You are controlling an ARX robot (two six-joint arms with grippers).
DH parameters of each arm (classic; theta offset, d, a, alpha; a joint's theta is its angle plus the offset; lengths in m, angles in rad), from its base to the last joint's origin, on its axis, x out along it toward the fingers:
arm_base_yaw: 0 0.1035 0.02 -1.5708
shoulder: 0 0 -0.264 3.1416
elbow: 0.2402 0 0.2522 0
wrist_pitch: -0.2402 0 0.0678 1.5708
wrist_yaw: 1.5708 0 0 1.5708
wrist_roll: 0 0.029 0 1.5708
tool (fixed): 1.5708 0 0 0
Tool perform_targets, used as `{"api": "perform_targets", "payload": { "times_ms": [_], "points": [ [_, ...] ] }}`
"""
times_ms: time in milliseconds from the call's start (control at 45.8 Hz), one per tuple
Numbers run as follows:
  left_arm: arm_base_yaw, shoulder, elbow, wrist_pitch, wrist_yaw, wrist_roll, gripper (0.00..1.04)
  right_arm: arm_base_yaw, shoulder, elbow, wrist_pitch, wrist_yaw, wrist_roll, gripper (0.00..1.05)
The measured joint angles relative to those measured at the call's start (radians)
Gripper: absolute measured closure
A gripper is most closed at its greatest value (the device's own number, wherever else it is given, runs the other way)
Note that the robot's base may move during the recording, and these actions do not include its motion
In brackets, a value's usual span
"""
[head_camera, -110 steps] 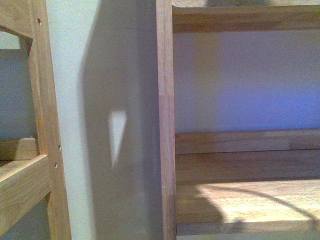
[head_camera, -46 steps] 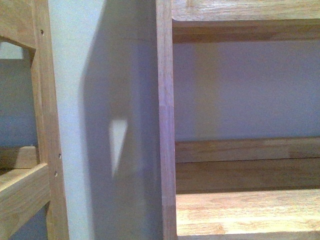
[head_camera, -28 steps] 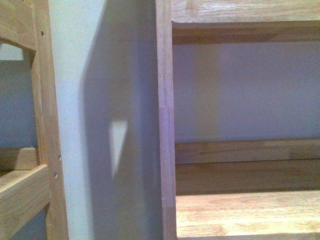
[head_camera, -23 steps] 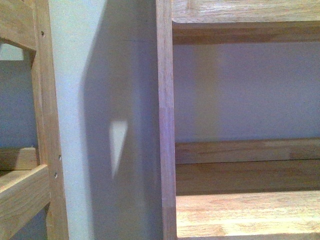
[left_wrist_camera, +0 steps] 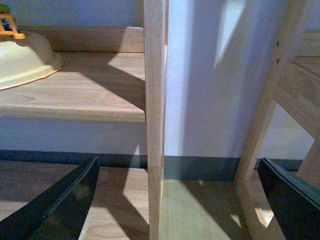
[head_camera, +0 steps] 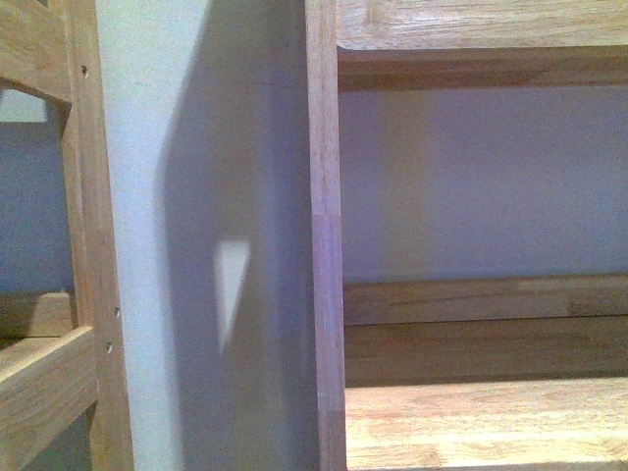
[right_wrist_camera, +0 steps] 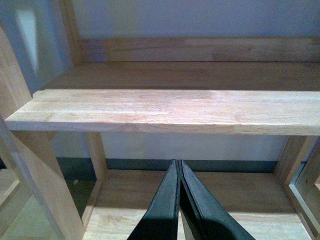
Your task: Put away toys
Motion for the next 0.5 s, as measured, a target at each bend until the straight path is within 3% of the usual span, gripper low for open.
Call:
{"api": "perform_targets", "payload": {
  "times_ms": [502],
  "points": [
    [0.0,0.0,0.0,0.0,0.0,0.0,0.06,0.0,-0.045,-0.057,0.012,0.0,0.0,1.01]
  ]
}}
